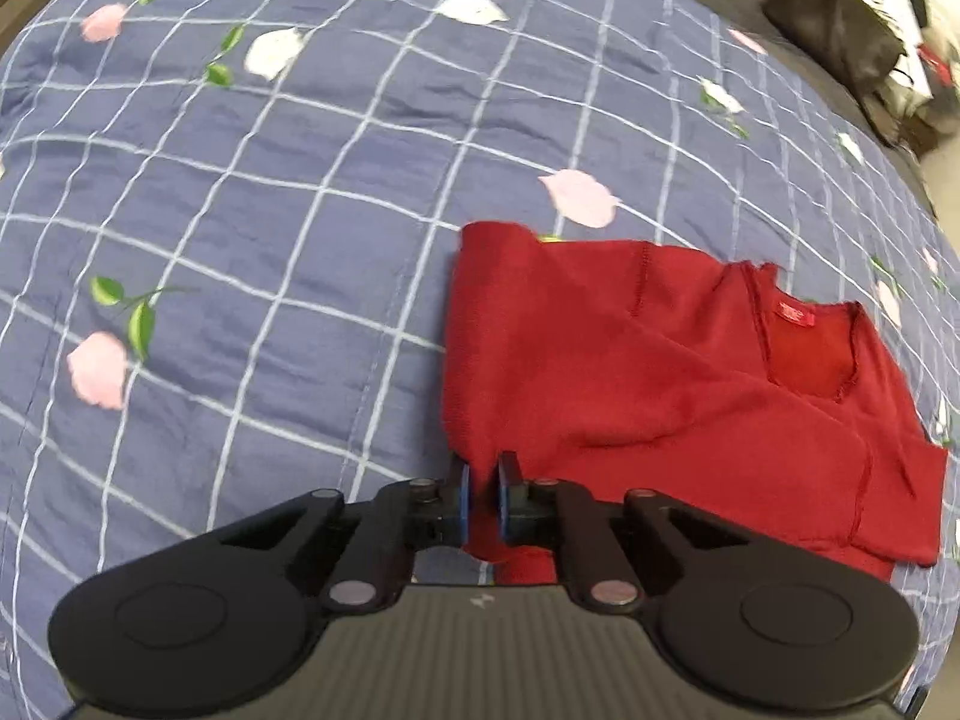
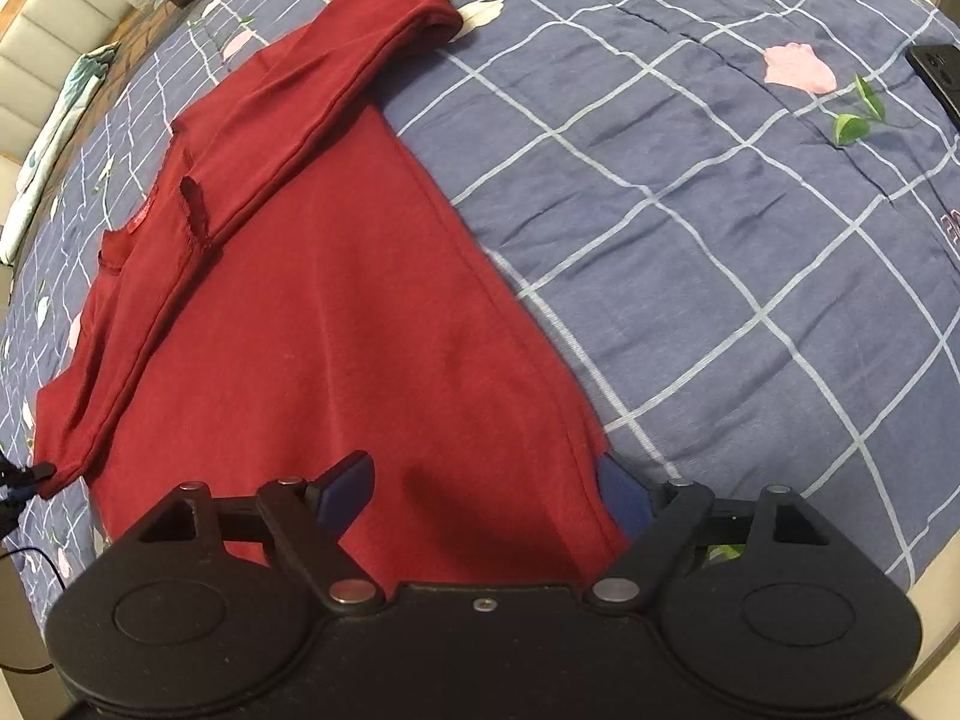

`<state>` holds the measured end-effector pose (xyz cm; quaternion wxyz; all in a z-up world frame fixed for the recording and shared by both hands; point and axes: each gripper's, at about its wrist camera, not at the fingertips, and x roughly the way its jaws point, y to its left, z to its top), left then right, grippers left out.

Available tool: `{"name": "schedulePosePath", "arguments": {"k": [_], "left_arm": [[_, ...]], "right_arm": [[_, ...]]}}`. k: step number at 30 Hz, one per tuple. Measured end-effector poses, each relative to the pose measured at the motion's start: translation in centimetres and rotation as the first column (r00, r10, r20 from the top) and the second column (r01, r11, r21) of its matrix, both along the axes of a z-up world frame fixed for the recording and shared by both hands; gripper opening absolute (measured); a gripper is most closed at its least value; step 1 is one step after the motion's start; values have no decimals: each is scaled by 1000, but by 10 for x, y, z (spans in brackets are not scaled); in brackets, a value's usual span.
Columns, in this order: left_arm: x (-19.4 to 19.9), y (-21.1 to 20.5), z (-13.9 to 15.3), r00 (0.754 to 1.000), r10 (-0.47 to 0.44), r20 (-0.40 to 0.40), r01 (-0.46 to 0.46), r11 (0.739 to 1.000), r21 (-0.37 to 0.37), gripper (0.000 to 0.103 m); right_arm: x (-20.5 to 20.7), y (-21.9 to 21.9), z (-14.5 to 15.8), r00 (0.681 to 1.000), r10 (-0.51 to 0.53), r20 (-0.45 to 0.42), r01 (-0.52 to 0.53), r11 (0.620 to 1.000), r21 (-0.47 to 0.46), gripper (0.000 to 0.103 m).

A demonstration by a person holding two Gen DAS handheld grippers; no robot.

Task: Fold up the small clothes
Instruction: 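Grasp the shirt's side edge with both grippers and fold it inward, then close both grippers on the red shirt's hem corners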

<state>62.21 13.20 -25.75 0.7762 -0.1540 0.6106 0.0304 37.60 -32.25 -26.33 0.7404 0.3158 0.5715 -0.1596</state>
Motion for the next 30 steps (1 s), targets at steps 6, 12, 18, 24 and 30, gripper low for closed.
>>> {"name": "schedulePosePath", "arguments": {"k": [6, 12, 18, 24, 30], "left_arm": [[-27, -2, 6, 999, -11, 40, 11, 1000, 9, 67], [-84, -10, 5, 996, -79, 44, 79, 997, 1, 83], [-154, -34, -15, 981, -187, -56, 187, 982, -15, 89], [-209, -59, -43, 952, -239, -189, 239, 971, -27, 90], [-240, -76, -42, 939, -274, -207, 267, 962, -61, 68]], "right_arm": [[-3, 3, 3, 1000, 26, 13, -26, 999, -19, 88], [-12, 6, 2, 997, 77, -3, -77, 995, -67, 91], [-22, 7, -3, 986, 157, -52, -162, 982, -96, 94], [-34, 3, -15, 972, 209, -104, -217, 974, -70, 97], [-51, 5, -22, 950, 293, -105, -301, 952, -64, 87]]}}
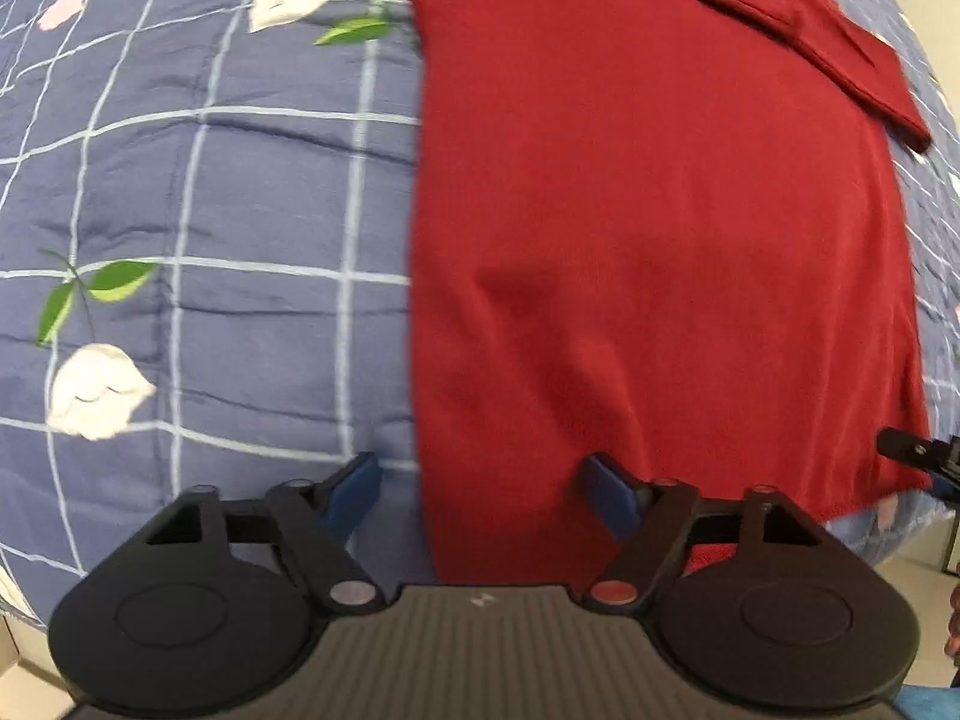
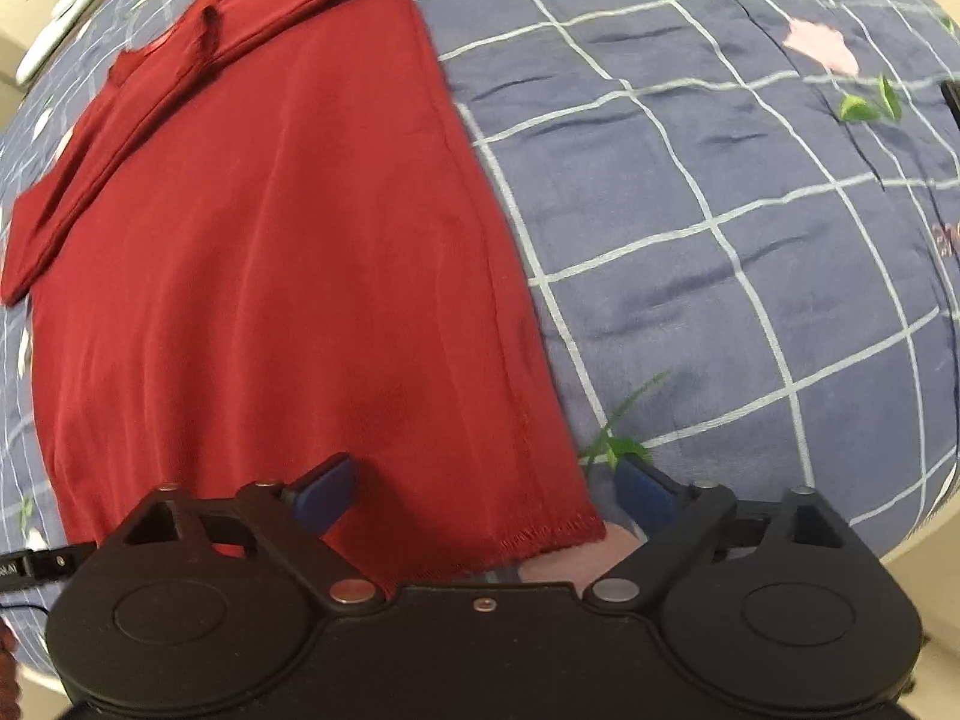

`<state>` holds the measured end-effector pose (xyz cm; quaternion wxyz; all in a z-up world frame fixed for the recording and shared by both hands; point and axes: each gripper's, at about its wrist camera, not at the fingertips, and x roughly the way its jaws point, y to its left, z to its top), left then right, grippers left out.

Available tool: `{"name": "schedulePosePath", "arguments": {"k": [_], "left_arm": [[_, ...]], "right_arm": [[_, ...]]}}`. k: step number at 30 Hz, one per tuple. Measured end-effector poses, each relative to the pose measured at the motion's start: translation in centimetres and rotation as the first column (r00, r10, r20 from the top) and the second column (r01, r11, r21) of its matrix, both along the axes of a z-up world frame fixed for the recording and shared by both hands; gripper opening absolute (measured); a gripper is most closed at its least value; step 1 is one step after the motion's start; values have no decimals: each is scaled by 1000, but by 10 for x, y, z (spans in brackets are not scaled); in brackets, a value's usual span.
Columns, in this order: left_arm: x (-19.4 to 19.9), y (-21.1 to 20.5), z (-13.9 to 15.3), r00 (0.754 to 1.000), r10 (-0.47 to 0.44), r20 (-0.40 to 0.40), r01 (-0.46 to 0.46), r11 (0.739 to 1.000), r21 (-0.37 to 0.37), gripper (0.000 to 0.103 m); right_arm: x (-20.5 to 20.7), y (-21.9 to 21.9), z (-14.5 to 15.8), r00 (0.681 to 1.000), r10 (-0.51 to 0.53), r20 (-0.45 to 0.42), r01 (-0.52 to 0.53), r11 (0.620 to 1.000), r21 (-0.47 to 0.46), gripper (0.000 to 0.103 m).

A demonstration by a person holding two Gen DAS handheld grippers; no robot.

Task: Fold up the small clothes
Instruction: 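Close both grippers on the red shirt's hem corners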

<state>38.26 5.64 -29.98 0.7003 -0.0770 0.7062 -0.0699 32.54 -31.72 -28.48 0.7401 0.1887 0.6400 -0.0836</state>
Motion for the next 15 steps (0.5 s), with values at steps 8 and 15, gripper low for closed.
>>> {"name": "schedulePosePath", "arguments": {"k": [8, 15], "left_arm": [[-21, -13, 26, 999, 35, 35, -35, 999, 1, 3], [-47, -32, 60, 992, 29, 119, -48, 986, 159, 1]], "right_arm": [[-19, -21, 16, 997, 25, 66, -30, 997, 76, 11], [-33, -23, 44, 982, 158, 106, -166, 983, 77, 9]]}}
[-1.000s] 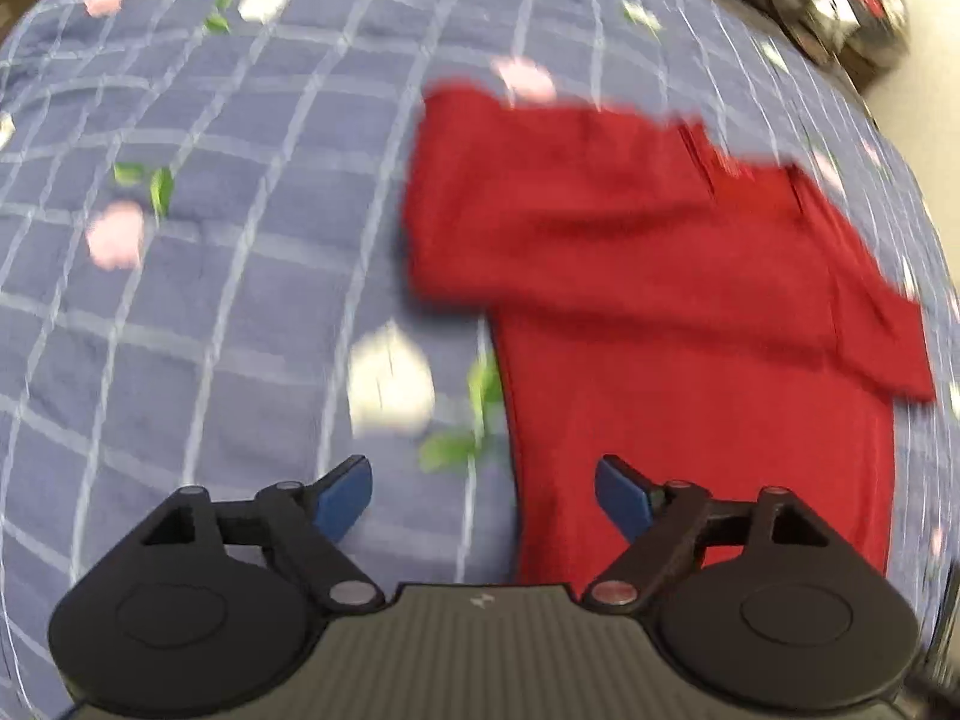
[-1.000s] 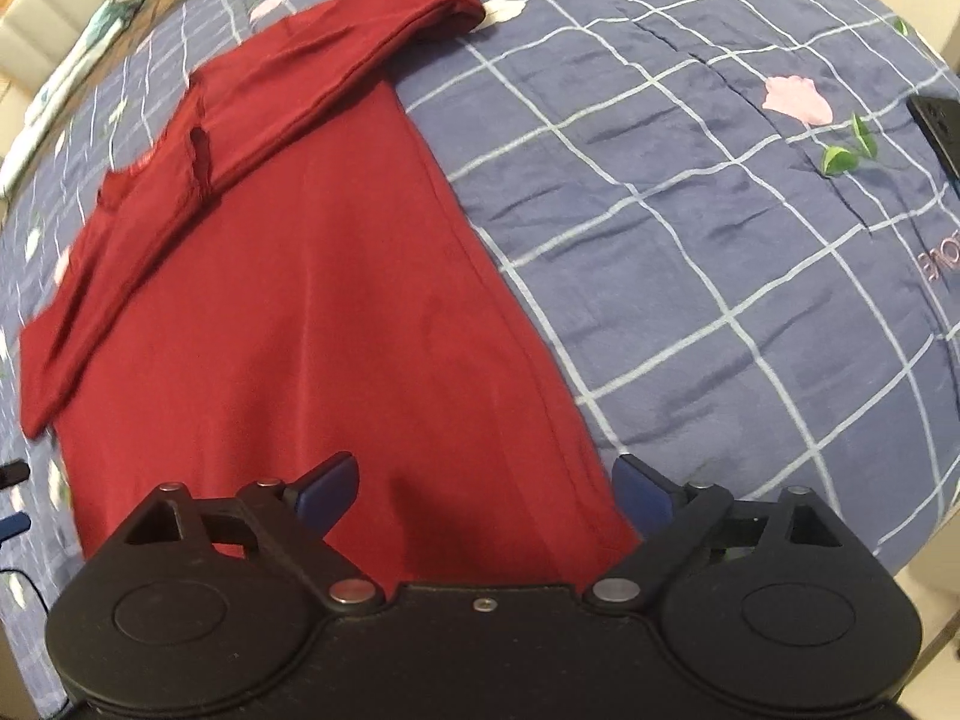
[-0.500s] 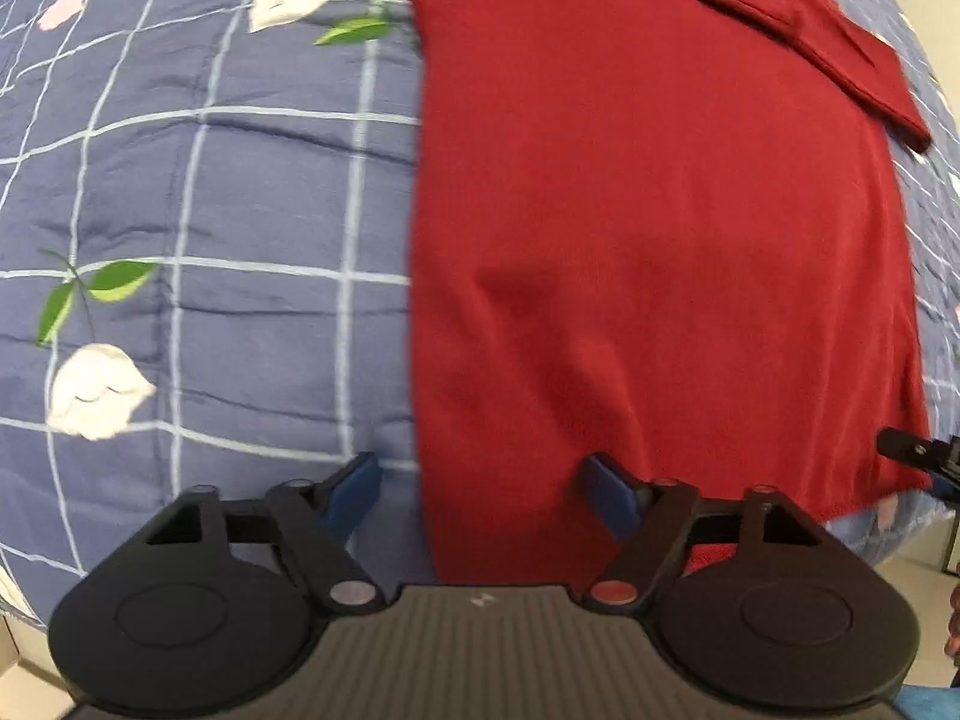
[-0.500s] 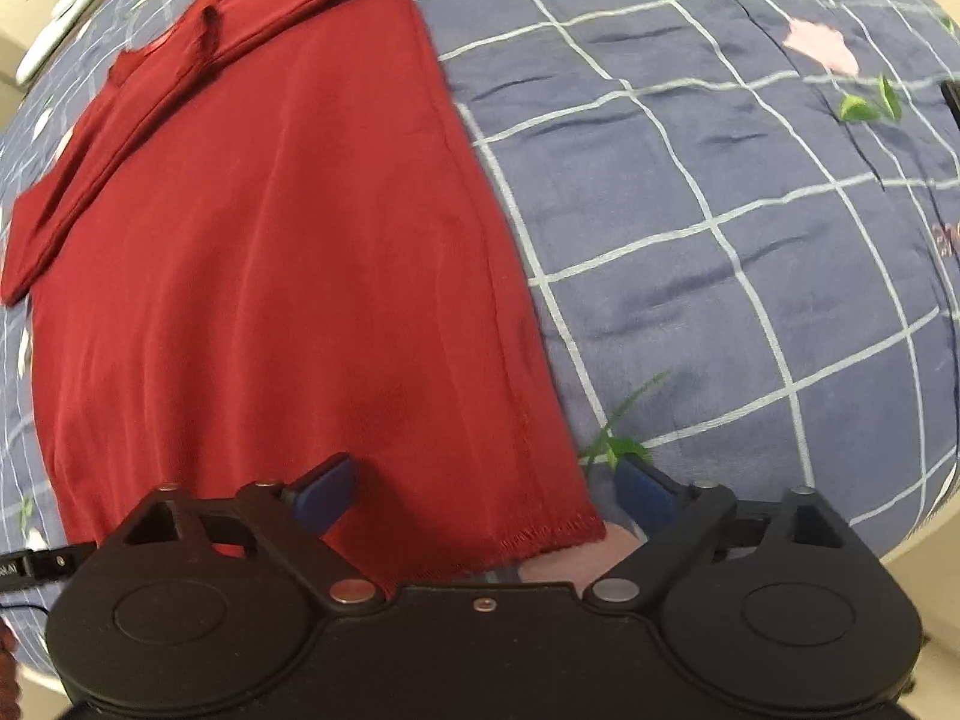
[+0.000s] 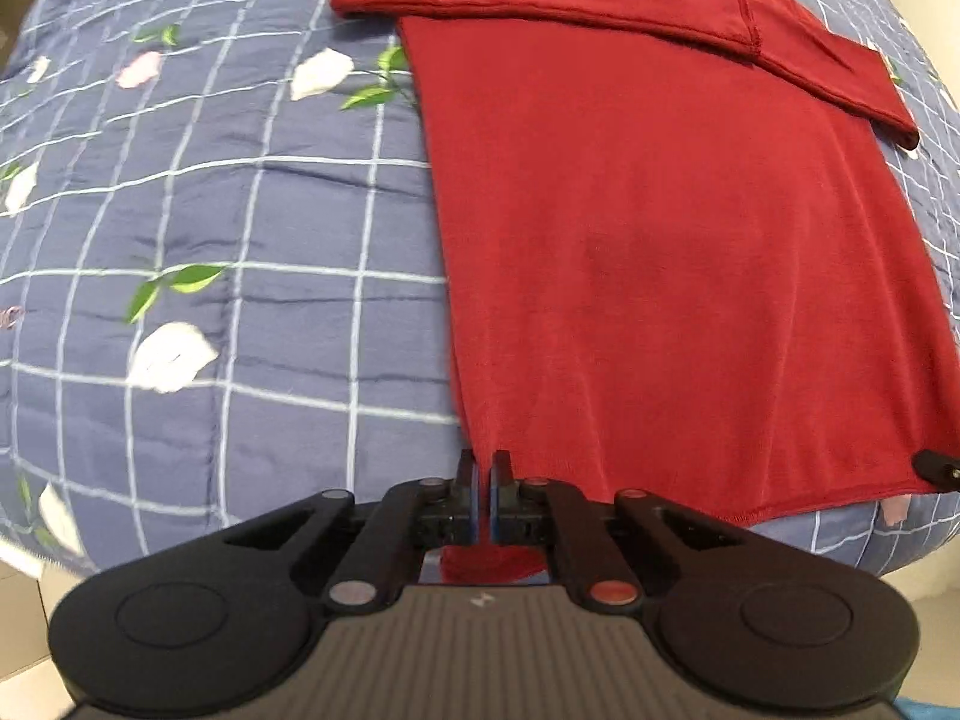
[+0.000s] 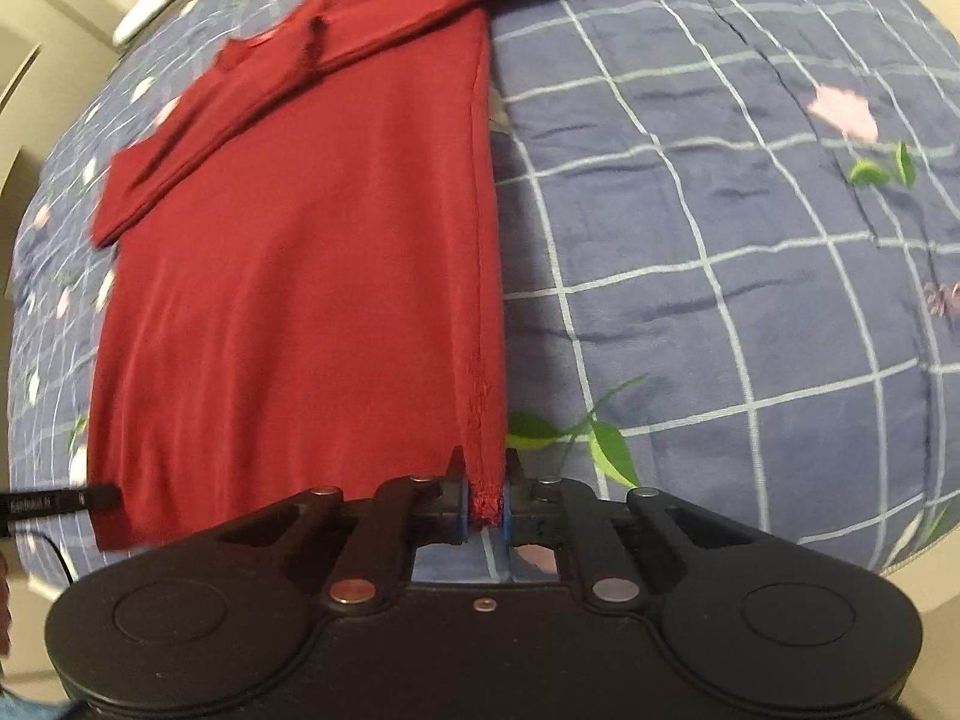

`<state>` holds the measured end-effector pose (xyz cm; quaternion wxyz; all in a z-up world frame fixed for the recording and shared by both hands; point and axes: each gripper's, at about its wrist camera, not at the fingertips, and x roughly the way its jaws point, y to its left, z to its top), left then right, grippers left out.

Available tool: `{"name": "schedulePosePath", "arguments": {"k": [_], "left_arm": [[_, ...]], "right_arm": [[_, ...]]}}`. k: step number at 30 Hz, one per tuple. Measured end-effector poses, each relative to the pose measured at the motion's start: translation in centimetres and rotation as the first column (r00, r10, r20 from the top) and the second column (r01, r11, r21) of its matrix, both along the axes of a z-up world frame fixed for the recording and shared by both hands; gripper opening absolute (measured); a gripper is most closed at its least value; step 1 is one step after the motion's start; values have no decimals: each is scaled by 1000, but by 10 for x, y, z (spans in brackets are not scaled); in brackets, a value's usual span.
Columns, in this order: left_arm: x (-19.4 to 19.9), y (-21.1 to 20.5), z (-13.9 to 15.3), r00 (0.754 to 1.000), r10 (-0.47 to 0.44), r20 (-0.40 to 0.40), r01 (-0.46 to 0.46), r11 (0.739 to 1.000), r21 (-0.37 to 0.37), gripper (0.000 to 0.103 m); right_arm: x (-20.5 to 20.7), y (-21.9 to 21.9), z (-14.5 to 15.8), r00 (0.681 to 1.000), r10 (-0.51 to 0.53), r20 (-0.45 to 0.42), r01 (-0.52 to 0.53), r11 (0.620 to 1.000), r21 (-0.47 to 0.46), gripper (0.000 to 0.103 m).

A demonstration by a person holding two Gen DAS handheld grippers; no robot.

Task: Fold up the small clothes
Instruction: 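Close both grippers on the red shirt's hem corners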

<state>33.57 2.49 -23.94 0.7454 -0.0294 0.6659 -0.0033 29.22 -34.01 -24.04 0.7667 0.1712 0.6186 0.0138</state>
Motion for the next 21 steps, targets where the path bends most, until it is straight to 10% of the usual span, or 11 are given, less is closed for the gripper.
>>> {"name": "schedulePosePath", "arguments": {"k": [21], "left_arm": [[-105, -16, 33, 983, 150, 102, -149, 989, -22, 2]], "right_arm": [[-78, -33, 30, 986, 138, 90, -139, 990, 12, 9]]}}
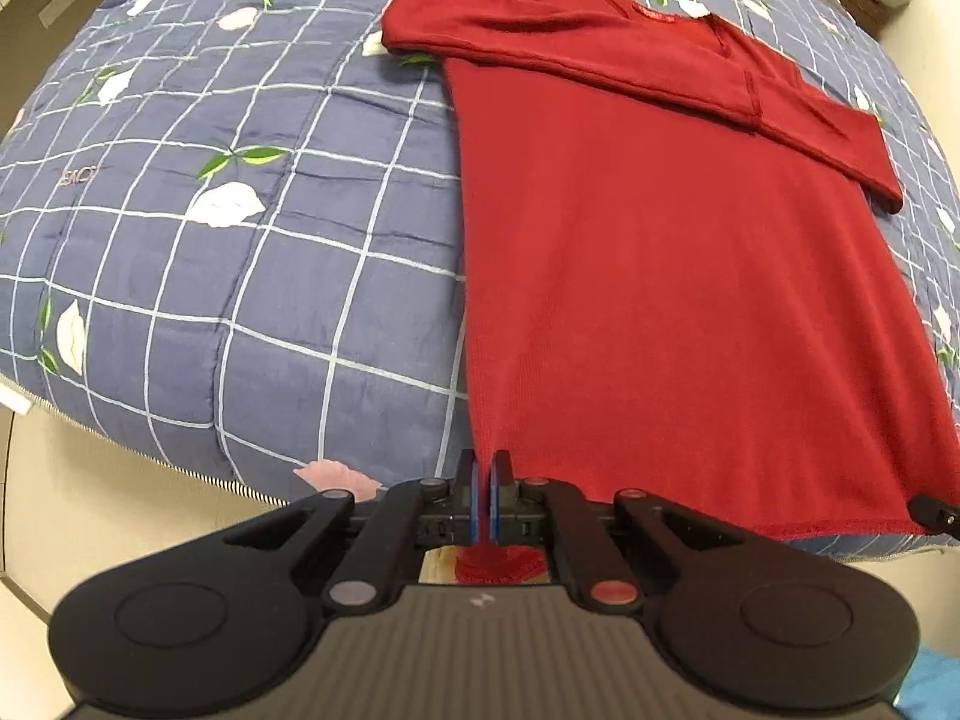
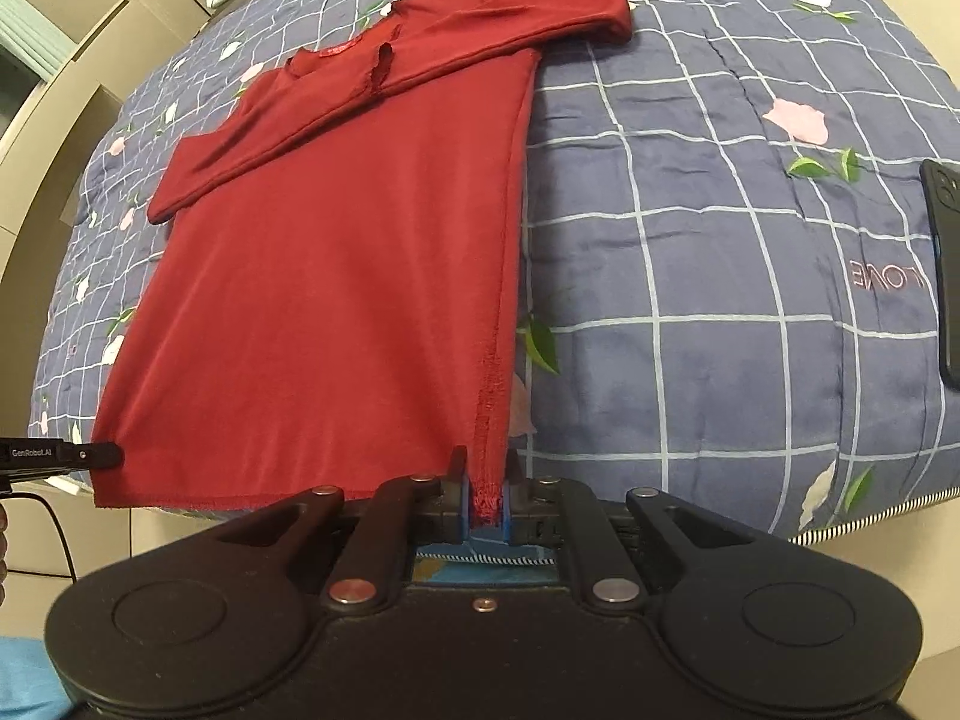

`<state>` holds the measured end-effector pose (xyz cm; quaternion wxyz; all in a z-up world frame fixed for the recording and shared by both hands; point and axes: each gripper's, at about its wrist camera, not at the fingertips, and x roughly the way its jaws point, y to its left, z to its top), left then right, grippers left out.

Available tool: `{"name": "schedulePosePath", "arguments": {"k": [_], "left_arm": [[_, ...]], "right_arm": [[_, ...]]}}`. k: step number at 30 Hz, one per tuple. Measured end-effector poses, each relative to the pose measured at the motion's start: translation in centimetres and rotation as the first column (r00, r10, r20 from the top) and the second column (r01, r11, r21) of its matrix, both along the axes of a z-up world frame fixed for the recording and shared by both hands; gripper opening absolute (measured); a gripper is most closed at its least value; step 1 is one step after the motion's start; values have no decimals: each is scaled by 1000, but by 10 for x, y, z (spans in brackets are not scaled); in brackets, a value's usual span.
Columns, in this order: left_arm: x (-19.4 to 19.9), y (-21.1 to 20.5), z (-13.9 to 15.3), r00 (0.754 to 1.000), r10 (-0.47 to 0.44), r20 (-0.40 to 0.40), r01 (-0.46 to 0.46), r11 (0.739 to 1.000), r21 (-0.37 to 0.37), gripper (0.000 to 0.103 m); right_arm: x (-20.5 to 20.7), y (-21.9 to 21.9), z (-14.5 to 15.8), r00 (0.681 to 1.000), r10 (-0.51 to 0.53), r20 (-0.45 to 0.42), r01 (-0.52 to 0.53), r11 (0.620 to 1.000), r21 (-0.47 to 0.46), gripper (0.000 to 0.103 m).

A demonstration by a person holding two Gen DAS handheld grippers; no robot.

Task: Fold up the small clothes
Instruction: 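Close both grippers on the red shirt's hem corners, then lift the hem with both grippers and pull it taut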

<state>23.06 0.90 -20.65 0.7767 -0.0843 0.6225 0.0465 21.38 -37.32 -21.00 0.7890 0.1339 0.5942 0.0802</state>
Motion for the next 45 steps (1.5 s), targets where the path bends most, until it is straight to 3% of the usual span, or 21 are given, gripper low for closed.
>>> {"name": "schedulePosePath", "arguments": {"k": [6, 7, 10, 13, 16, 17, 20, 22, 27, 30, 33, 39, 41, 43, 45], "left_arm": [[4, -11, 3, 1000, -26, -4, 27, 999, 45, 7], [4, -12, 3, 1000, -30, -9, 30, 998, 46, 12], [2, -16, -1, 999, -38, -10, 38, 998, 59, 50], [-3, -22, -5, 998, -56, -10, 57, 995, 85, 64], [-12, -27, -10, 997, -73, -2, 73, 991, 115, 81], [-15, -28, -12, 997, -80, 8, 79, 989, 123, 87], [-26, -34, -15, 992, -117, 44, 109, 983, 144, 94], [-31, -39, -17, 986, -154, 60, 142, 976, 167, 97], [-42, -56, -26, 960, -264, 91, 235, 940, 246, 100], [-43, -65, -35, 948, -307, 83, 276, 924, 263, 100], [-45, -74, -42, 937, -344, 68, 313, 908, 280, 100], [-49, -82, -41, 925, -373, 68, 349, 908, 231, 100], [-51, -86, -38, 918, -389, 74, 364, 902, 231, 100], [-53, -89, -35, 910, -407, 80, 380, 895, 232, 100], [-55, -92, -34, 904, -419, 84, 391, 890, 234, 100]], "right_arm": [[2, 5, 2, 1000, 19, 12, -18, 1000, -14, 15], [2, 5, 1, 1000, 17, 9, -17, 1000, -16, 22], [1, 4, 0, 1000, 19, 7, -19, 999, -38, 39], [-3, 5, -1, 999, 36, 11, -35, 997, -73, 63], [-7, 12, -3, 993, 112, 24, -109, 987, -116, 76], [-9, 16, -4, 988, 149, 28, -144, 980, -134, 82], [-16, 35, -9, 951, 306, 50, -290, 934, -208, 89], [-23, 52, -14, 897, 438, 60, -405, 869, -286, 92], [-38, 88, -37, 726, 687, 38, -609, 667, -429, 92], [-40, 102, -55, 667, 745, 1, -653, 585, -480, 83], [-39, 111, -71, 646, 762, -39, -674, 546, -498, 69], [-38, 121, -88, 639, 766, -68, -669, 510, -541, 66], [-36, 123, -87, 643, 763, -68, -655, 502, -565, 54], [-30, 122, -85, 662, 746, -68, -641, 517, -568, 44], [-22, 117, -80, 691, 720, -62, -632, 560, -535, 33]]}}
